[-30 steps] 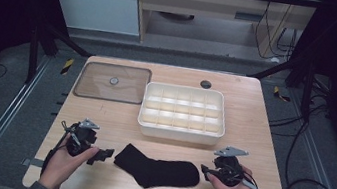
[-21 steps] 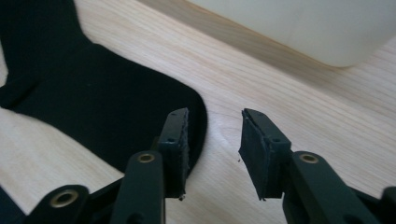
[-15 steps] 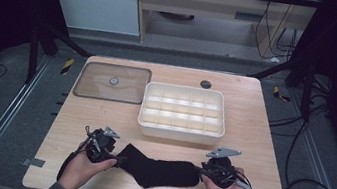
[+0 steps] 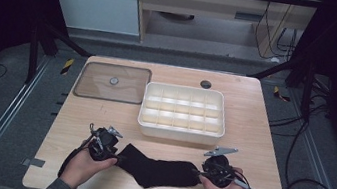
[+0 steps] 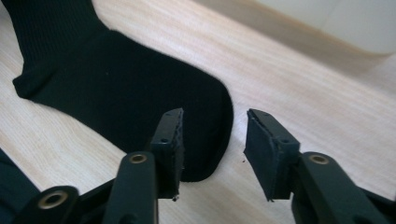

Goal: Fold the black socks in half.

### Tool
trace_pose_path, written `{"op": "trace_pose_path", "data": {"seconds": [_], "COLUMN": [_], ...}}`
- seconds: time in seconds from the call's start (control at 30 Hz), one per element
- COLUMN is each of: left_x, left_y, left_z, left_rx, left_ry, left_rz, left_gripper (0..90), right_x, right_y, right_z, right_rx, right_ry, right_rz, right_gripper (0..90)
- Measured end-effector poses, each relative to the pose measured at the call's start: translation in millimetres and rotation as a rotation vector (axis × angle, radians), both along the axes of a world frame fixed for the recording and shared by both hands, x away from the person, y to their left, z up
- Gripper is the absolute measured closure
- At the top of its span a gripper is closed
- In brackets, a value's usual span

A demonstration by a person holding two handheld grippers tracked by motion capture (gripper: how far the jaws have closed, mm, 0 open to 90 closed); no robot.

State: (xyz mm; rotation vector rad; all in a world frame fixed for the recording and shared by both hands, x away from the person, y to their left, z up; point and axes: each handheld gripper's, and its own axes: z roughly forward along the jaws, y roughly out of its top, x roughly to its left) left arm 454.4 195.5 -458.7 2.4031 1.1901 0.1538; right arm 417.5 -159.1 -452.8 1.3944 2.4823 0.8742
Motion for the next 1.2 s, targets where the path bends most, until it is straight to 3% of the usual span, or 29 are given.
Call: {"op": "trace_pose_path", "data": {"seconds": [0.1, 0.2, 0.67, 0.77, 0.93, 1.2], "left_x": [3.7, 7.2, 6.5, 6.0, 3.3, 2.5], "left_y": [-0.2, 0.0, -2.4, -1.8, -0.2, 3.7], "left_z": [-1.5, -4.9, -11.3, -11.9, -11.5, 2.3], "left_rx": [0.007, 0.014, 0.014, -0.008, -0.035, -0.035], "left_ry": [0.016, 0.035, 0.052, 0.060, 0.045, 0.012], "left_rz": [0.002, 0.000, -0.022, -0.022, -0.016, -0.020], "left_gripper": [47.3, 47.4, 60.8, 66.8, 73.4, 74.0], "right_x": [3.7, 8.0, 9.6, 9.0, 8.7, 8.0], "right_y": [4.5, 8.6, 9.0, 8.2, 8.2, 12.4], "right_z": [-1.0, 0.2, 0.0, -0.6, -3.0, -5.9], "right_rx": [-0.024, -0.035, -0.046, -0.044, -0.050, -0.053], "right_ry": [0.040, 0.067, 0.065, 0.069, 0.065, 0.062], "right_rz": [-0.013, -0.015, -0.001, -0.005, -0.013, 0.002], "right_gripper": [53.2, 57.0, 62.7, 62.9, 60.5, 65.8]}}
